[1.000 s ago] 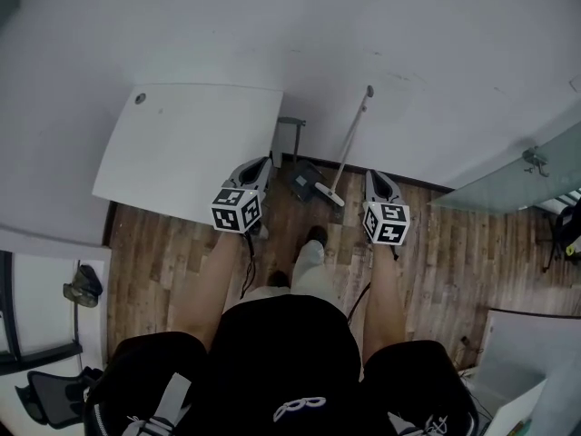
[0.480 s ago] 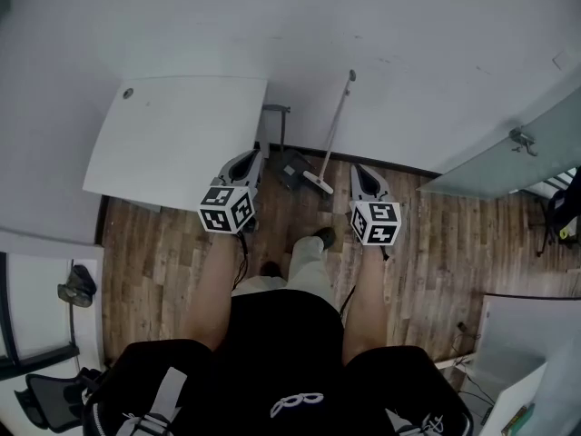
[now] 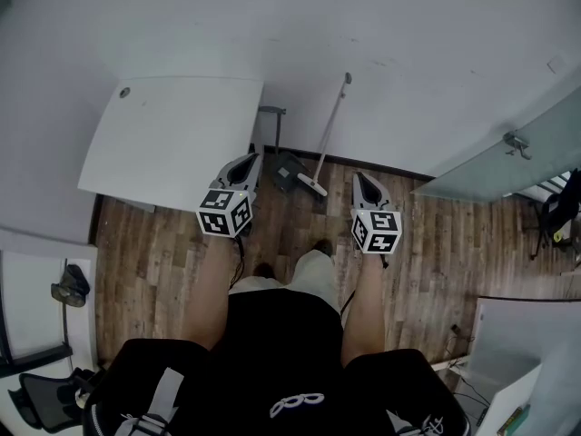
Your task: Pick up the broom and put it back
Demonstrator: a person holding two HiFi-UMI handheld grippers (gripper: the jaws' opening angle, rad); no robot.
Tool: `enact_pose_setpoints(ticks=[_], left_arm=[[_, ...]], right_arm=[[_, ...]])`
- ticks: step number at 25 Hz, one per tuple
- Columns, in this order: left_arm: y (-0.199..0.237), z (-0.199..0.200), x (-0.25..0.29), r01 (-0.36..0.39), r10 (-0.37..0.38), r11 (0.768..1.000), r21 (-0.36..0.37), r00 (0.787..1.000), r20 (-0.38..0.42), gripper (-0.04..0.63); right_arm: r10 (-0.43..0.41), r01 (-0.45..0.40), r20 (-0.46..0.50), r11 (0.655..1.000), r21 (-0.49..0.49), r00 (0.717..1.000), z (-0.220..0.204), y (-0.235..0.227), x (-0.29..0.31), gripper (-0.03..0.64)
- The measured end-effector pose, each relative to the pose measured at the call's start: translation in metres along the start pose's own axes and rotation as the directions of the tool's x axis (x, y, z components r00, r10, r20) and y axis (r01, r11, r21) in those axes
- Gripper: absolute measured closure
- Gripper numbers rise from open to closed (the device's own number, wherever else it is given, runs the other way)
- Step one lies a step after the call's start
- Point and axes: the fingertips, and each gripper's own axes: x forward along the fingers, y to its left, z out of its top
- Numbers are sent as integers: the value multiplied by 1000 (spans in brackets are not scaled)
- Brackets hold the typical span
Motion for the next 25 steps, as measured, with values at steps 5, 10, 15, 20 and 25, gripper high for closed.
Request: enact_pose_setpoints(ticks=[5, 10, 15, 20, 25], left_arm=[[4, 3, -4, -14, 14, 1000, -4, 1000, 6, 578], [7, 4, -7, -22, 22, 1000, -1, 1000, 8, 578], [9, 2, -12, -29, 29, 1000, -10, 1000, 8, 578], [8, -2, -13, -25, 25, 1000, -17, 1000, 3, 578], [1, -4, -11, -14, 14, 1000, -19, 1000, 4, 578]], right_arm=[[11, -11, -17, 1000, -10, 1000, -3, 3, 5, 592], [24, -24, -24, 1000, -17, 999, -3, 7, 10, 592], [29, -29, -28, 999, -20, 999, -4, 9, 11, 592], [29, -30, -30, 999, -20, 999, -5, 11, 12, 592], [32, -33, -34, 999, -22, 999, -6, 11, 13, 592]])
